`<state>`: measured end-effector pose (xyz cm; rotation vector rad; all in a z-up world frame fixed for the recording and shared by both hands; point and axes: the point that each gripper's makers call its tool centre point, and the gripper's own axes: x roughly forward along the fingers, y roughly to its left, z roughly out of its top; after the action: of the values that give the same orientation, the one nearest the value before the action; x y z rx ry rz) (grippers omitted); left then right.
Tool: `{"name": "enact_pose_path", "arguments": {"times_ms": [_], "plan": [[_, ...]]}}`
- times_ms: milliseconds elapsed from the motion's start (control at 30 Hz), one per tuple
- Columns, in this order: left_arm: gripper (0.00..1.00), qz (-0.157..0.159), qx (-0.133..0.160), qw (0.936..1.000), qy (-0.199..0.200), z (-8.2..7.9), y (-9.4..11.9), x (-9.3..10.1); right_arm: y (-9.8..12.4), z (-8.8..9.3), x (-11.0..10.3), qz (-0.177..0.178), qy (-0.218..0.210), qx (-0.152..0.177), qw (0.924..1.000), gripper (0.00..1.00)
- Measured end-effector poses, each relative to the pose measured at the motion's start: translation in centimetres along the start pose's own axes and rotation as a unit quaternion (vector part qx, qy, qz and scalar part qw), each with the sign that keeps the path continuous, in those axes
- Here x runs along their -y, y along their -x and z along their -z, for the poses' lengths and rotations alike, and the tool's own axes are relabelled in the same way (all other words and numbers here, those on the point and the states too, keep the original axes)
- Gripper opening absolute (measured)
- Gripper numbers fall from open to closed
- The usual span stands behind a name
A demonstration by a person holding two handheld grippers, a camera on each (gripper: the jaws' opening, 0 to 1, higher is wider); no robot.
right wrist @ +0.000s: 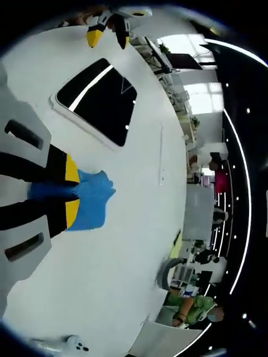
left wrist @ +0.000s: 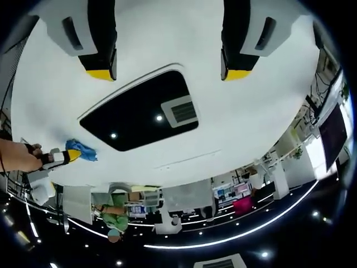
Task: Wipe the mirror surface with the cleaning cloth until all visible marks leave the cleaned area.
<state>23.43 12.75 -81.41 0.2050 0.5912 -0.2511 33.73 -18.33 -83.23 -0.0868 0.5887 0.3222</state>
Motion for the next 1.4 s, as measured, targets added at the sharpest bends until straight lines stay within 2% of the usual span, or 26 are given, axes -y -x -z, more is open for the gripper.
{"name": "enact_pose_path", "arguments": {"times_ms": [133, 233, 300, 400, 700, 767, 867, 1033, 1200, 1333, 1400], "plan": [[0.76, 0.0, 0.0, 1.0, 0.0, 0.0, -0.1, 0.1, 0.0, -0.8, 0.8, 0.009, -0.01, 0.017, 0.9998, 0.1], [0.76, 0.002, -0.004, 1.0, -0.001, 0.2, -0.1, 0.2, -0.6, 0.0, 1.6, 0.023, -0.015, 0.001, 0.9996, 0.1], [0.76, 0.003, -0.005, 1.0, -0.003, 0.3, -0.2, 0.2, -1.0, 0.3, 1.4, 0.02, -0.014, -0.003, 0.9997, 0.13], [0.77, 0.003, -0.009, 1.0, -0.001, 0.5, -0.2, 0.2, -1.3, 0.8, 0.6, 0.018, 0.01, -0.014, 0.9997, 0.17], [0.78, 0.004, -0.007, 0.9999, 0.008, 0.5, -0.4, 0.1, -1.5, 0.8, 0.8, 0.014, 0.006, -0.014, 0.9998, 0.22], [0.78, 0.009, 0.002, 0.9998, 0.019, 0.2, -0.4, 0.2, -0.9, 0.5, 0.5, 0.01, -0.002, -0.011, 0.9999, 0.28], [0.79, 0.016, 0.012, 0.9993, 0.032, -0.1, -0.4, 0.3, 0.8, -0.5, -0.6, -0.007, -0.009, 0.018, 0.9998, 0.29], [0.81, 0.019, 0.035, 0.9975, 0.058, -1.0, -0.3, 0.0, 3.9, -0.9, -3.0, -0.033, -0.013, 0.043, 0.9985, 0.34], [0.82, 0.016, 0.066, 0.9953, 0.069, -2.1, 0.1, -0.3, 5.8, -1.5, -4.1, -0.044, -0.015, 0.075, 0.9961, 0.38], [0.82, 0.014, 0.077, 0.9947, 0.067, -2.5, 0.3, -0.4, 7.7, -2.4, -4.6, -0.048, -0.037, 0.109, 0.9921, 0.4], [0.82, 0.011, 0.079, 0.9947, 0.066, -2.6, 0.4, -0.5, 8.4, -2.4, -4.7, -0.049, -0.034, 0.118, 0.9912, 0.4]]}}
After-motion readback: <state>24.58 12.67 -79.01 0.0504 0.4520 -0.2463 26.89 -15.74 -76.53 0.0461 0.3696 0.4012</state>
